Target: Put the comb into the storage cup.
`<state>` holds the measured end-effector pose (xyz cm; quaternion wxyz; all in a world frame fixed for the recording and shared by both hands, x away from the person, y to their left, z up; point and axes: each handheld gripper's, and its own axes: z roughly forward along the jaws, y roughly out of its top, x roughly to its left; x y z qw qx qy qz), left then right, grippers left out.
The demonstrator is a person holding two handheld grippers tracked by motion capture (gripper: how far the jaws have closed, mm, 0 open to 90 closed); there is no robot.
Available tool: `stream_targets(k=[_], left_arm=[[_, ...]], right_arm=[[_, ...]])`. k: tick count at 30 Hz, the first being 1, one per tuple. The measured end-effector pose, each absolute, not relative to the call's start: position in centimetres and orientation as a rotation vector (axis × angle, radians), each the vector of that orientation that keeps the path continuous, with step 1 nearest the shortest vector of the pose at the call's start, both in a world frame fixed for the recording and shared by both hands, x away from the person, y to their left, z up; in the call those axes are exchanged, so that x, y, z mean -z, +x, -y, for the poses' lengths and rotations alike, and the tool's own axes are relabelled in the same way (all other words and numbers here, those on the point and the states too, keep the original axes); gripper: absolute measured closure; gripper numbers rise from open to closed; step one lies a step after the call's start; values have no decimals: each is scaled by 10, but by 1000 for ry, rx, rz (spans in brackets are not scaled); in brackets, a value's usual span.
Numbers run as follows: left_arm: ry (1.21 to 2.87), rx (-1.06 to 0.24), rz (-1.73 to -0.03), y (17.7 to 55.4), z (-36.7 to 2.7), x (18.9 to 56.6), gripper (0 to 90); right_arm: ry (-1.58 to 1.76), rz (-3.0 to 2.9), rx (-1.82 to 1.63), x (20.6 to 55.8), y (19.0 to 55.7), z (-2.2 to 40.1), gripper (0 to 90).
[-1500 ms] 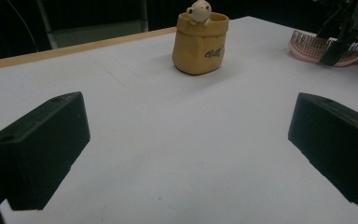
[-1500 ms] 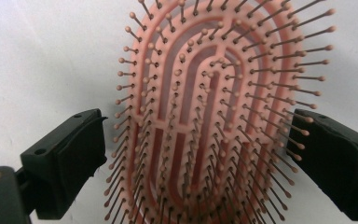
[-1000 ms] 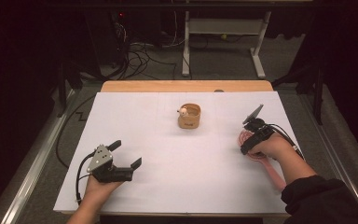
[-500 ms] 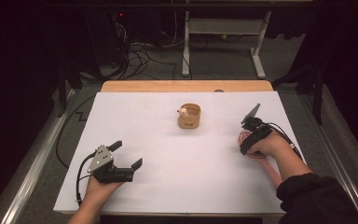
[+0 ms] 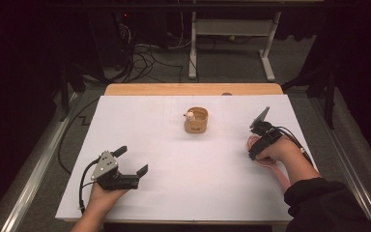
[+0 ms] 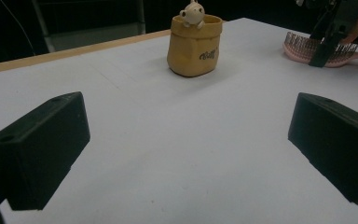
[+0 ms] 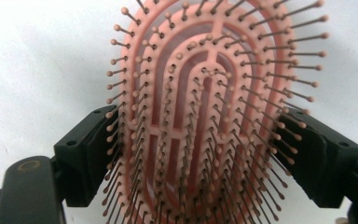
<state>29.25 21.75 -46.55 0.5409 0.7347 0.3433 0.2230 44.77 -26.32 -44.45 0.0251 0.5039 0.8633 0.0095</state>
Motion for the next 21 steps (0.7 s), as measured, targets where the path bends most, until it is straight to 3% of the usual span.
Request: stream_targets(k=[21], left_arm=[[1747,-538,-819,292,-218,465,0]], right_arm=[[1542,-2664,-109,436,444,265,205]])
